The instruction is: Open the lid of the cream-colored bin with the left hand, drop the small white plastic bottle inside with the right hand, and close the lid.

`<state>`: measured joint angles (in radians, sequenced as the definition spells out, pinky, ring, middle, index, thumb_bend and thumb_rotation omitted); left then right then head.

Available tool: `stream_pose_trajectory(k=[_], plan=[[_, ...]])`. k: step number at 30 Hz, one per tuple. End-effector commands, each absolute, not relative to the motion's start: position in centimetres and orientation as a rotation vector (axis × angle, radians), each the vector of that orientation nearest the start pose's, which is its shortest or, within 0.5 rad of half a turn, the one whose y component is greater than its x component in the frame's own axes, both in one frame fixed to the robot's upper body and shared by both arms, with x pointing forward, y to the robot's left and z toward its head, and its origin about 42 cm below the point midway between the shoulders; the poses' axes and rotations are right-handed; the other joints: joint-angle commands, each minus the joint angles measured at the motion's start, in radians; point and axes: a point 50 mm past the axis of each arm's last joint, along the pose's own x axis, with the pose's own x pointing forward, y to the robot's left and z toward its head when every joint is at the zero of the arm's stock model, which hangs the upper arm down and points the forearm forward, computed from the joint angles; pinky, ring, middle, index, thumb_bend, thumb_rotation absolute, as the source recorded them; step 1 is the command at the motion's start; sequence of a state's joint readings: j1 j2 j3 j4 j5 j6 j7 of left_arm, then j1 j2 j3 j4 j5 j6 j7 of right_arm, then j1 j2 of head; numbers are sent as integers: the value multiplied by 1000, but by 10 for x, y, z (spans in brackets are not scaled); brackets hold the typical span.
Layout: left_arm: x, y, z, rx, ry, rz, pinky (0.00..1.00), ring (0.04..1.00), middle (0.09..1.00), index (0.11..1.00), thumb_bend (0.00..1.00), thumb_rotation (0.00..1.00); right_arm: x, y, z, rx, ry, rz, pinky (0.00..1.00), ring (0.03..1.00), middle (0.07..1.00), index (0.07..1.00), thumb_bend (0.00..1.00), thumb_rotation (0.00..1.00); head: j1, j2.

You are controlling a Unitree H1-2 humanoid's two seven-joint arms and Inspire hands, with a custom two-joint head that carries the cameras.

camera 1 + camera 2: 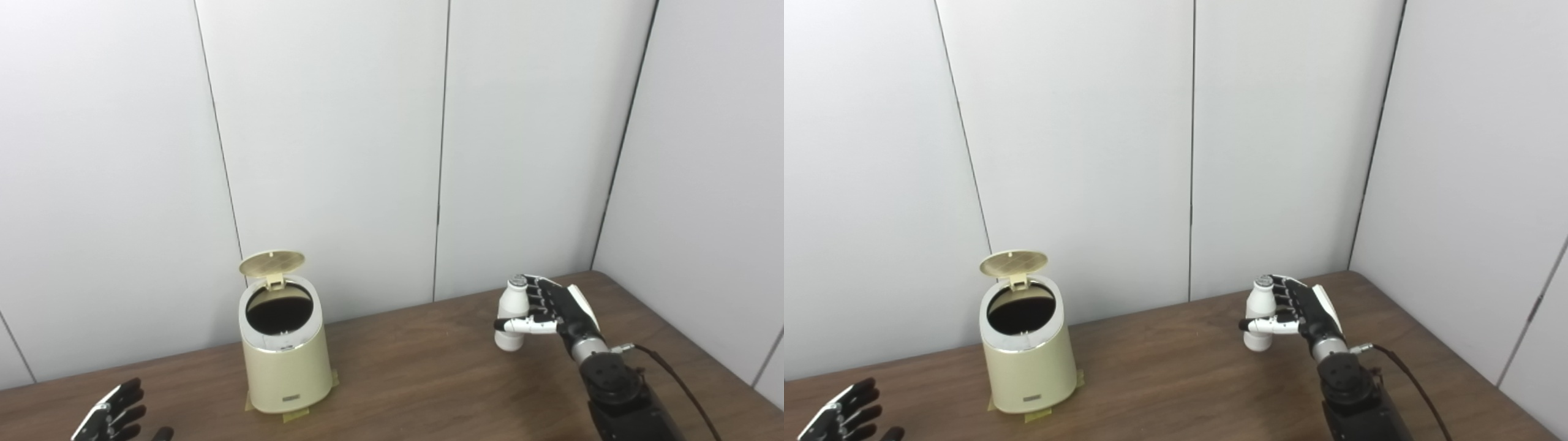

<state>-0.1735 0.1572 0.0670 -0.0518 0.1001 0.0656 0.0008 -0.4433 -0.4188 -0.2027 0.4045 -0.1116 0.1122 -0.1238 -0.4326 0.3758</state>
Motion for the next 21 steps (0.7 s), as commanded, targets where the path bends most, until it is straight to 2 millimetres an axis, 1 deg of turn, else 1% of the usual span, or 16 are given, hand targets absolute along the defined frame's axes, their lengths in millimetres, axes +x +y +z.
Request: stream_pose_trajectory(k=[1, 4, 7, 13, 15, 18, 21], plan=[[343, 266, 186, 260, -244, 48, 790, 815, 854, 871, 466, 0, 426, -413, 226, -491, -144, -451, 348, 417, 467, 516, 542, 0, 0, 3], [344, 267, 187, 246, -241, 44, 782, 818, 860, 870, 461, 0, 424, -411, 229, -547, -177, -471, 339, 396, 463, 497, 530, 0, -3, 6], [344, 267, 187, 245, -241, 41, 757, 811, 858, 872, 451, 0, 423, -410, 233, -578, -197, -485, 343, 392, 491, 516, 517, 0, -3, 6], [344, 266, 189, 250, -235, 37, 772, 812, 873, 880, 446, 0, 422, -408, 241, -662, -239, -496, 340, 383, 485, 532, 514, 0, -1, 13], [344, 265, 189, 250, -233, 37, 760, 807, 871, 880, 441, 0, 421, -407, 243, -680, -257, -498, 342, 381, 483, 537, 513, 0, 3, 13], [344, 263, 189, 245, -230, 37, 771, 805, 869, 880, 437, 0, 418, -403, 248, -680, -282, -493, 350, 380, 485, 541, 512, 0, 14, 12], [345, 262, 189, 253, -235, 35, 786, 794, 864, 876, 443, 0, 416, -390, 258, -663, -350, -454, 344, 381, 489, 532, 513, 0, 21, 11]])
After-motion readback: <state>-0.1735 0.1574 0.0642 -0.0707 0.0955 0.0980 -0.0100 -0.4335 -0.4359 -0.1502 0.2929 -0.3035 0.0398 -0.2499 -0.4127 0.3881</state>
